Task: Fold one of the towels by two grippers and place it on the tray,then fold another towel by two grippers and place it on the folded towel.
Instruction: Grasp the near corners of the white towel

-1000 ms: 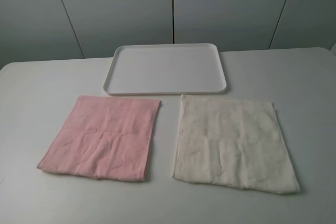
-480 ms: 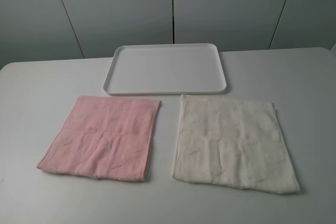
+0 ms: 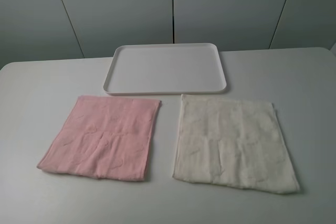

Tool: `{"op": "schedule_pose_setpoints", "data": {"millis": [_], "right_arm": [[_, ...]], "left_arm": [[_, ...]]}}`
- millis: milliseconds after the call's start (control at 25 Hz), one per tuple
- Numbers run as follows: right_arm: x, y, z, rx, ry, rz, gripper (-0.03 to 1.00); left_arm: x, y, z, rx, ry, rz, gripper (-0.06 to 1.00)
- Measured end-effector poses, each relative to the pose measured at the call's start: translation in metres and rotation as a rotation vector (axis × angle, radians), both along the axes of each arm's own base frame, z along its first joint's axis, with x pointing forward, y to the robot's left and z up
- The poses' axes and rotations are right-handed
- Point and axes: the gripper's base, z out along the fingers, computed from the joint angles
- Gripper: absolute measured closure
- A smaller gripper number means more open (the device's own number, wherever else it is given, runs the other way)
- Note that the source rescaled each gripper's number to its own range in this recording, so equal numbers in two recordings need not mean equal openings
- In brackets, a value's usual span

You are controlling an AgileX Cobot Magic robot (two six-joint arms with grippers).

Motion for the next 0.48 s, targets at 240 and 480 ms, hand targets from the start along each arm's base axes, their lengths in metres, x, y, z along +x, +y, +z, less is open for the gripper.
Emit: {"op": "schedule_pose_setpoints", "data": {"millis": [240,480], "right_arm": [[0.021,0.006,0.017,0.101,0.073,0.047,-0.03],[0.039,0.005,0.025,0.131,0.122,0.043,-0.03]], "left_arm": [[0.056,-0.002,0.009,0.003,0.12,-0.148,-0.06],[0.118,-0.011,0.015,-0.038,0.099,-0.343,-0.06]]}}
